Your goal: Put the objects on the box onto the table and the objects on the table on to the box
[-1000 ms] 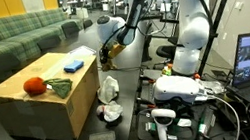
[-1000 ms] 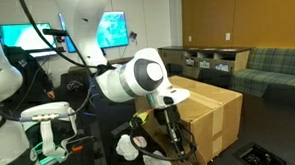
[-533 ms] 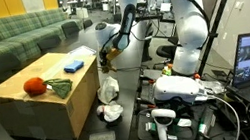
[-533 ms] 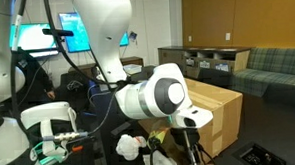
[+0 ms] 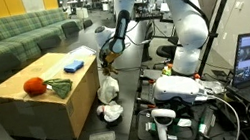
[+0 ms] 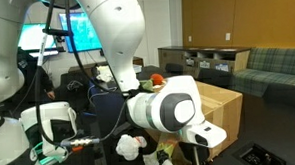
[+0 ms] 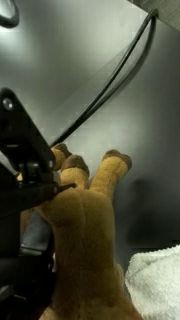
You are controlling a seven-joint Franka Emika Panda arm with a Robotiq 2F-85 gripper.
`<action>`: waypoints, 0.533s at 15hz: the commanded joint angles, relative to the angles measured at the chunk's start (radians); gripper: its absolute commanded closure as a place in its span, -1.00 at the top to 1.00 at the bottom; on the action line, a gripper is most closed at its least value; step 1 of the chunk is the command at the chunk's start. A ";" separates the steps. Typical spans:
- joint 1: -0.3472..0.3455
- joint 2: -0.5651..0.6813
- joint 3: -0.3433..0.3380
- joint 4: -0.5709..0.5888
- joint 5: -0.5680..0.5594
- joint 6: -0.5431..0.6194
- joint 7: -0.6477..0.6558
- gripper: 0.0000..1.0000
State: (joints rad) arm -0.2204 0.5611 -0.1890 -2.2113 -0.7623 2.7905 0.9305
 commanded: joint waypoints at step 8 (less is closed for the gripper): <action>0.174 0.036 -0.160 0.004 0.295 0.031 -0.211 0.08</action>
State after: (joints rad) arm -0.1100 0.5989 -0.2912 -2.1988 -0.5317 2.7949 0.7786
